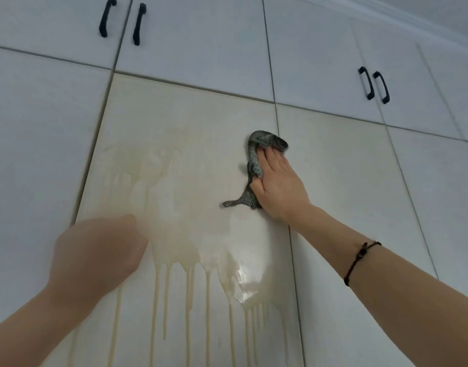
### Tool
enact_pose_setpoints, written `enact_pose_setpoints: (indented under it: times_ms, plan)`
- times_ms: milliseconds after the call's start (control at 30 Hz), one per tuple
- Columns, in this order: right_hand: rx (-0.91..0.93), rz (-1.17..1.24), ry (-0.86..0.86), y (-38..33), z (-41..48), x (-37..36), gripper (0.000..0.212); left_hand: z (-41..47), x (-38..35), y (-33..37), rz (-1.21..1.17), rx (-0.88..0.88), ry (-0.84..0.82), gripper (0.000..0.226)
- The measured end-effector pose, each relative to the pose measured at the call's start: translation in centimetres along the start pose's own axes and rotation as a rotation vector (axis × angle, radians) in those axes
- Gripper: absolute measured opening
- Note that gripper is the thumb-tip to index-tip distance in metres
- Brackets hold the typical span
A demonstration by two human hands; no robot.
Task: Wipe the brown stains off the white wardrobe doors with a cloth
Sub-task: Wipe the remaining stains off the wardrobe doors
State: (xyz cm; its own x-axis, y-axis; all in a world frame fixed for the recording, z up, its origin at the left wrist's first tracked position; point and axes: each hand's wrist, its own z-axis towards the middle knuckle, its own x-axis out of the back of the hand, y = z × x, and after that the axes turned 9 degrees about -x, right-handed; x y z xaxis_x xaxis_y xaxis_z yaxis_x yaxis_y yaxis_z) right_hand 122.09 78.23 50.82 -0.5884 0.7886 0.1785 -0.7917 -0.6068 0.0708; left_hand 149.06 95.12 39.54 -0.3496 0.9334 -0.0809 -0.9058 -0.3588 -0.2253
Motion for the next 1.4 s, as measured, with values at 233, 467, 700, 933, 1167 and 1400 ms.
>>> enact_pose_setpoints:
  times_ms: [233,467,700,933,1167,1400]
  plan:
    - [-0.306,0.094,0.099,-3.7,4.3,-1.0,0.068,-0.1,-0.2,-0.2,0.023,-0.022,0.007,0.026]
    - [0.201,0.081,0.095,-11.0,0.4,-1.2,0.07,-0.1,0.1,0.2,0.061,-0.089,0.066,0.027]
    - [0.346,-0.093,0.009,-9.0,2.2,-0.4,0.069,0.0,0.1,0.1,0.052,-0.118,0.06,0.028]
    - [0.204,0.034,0.077,-15.2,1.9,-1.7,0.07,-0.2,-0.7,-0.1,0.055,-0.098,0.053,0.028]
    - [0.512,-0.117,0.023,-12.4,2.9,-0.5,0.066,-0.2,0.1,0.1,0.069,-0.108,-0.008,0.025]
    - [0.069,0.035,0.106,-17.2,5.0,-1.3,0.069,-0.1,0.1,0.0,0.054,-0.127,0.046,0.026]
